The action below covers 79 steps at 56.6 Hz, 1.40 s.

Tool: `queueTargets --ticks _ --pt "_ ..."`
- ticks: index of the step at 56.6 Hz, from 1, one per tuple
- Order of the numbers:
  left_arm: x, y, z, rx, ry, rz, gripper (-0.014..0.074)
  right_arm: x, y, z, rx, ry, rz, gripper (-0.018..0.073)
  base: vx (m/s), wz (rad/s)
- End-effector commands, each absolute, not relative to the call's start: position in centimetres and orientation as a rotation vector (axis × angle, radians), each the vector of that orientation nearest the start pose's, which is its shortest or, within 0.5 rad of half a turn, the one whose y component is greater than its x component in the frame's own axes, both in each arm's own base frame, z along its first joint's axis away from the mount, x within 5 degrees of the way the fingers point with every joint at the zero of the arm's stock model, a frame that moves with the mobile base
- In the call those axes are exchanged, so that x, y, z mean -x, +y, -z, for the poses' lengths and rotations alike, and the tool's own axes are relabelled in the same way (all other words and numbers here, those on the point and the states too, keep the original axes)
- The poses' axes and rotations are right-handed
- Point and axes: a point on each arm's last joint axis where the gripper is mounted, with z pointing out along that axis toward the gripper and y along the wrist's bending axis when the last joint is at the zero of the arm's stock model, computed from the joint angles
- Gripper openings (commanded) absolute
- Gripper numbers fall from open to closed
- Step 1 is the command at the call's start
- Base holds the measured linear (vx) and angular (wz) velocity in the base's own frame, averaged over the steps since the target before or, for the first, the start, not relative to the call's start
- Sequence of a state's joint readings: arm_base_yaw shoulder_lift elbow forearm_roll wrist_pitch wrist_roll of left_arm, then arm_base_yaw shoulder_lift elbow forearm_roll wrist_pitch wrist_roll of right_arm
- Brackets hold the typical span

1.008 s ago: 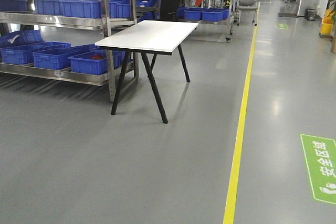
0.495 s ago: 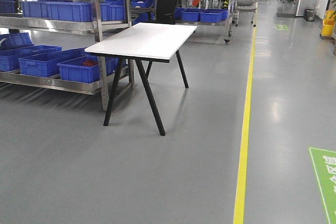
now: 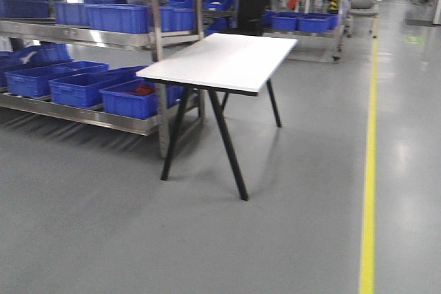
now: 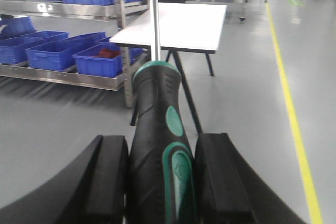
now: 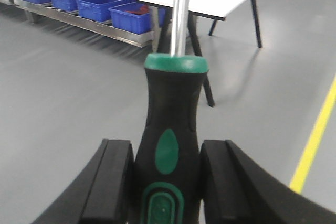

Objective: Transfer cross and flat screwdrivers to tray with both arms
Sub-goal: 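Hold both screwdrivers while the base turns away from the table, then hold both screwdrivers while driving to the grey tray on the rack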

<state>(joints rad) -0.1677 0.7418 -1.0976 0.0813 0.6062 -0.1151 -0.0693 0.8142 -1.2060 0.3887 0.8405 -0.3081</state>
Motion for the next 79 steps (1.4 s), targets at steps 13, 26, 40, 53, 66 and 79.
queueTargets --ticks 13,26,40,53,66,79 --pt "-12.1 -1.73 -47.12 -0.069 1.614 0.137 -0.0006 -12.94 1.57 -47.77 0.137 1.768 -0.193 -0.0008 0.48 0.46" --pt "-12.1 -1.73 -47.12 -0.069 1.614 0.137 -0.0006 -12.94 1.57 -47.77 0.137 1.768 -0.193 -0.0008 0.49 0.62" --pt "-12.1 -1.73 -47.11 -0.069 1.615 0.137 -0.0006 -12.94 1.55 -47.77 0.137 1.768 -0.191 -0.0008 0.5 0.69" --pt "-12.17 -1.74 -47.08 -0.07 1.617 0.137 -0.0006 -12.95 1.55 -47.76 0.137 1.769 -0.191 -0.0008 0.51 0.63" --pt "-12.1 -1.72 -47.09 -0.069 1.617 0.137 -0.0006 -12.76 1.58 -47.81 0.139 1.765 -0.191 -0.0008 0.52 0.47" --pt "-12.1 -1.73 -47.1 -0.069 1.616 0.137 -0.0006 -12.76 1.57 -47.83 0.138 1.763 -0.19 -0.0008 0.54 0.34"
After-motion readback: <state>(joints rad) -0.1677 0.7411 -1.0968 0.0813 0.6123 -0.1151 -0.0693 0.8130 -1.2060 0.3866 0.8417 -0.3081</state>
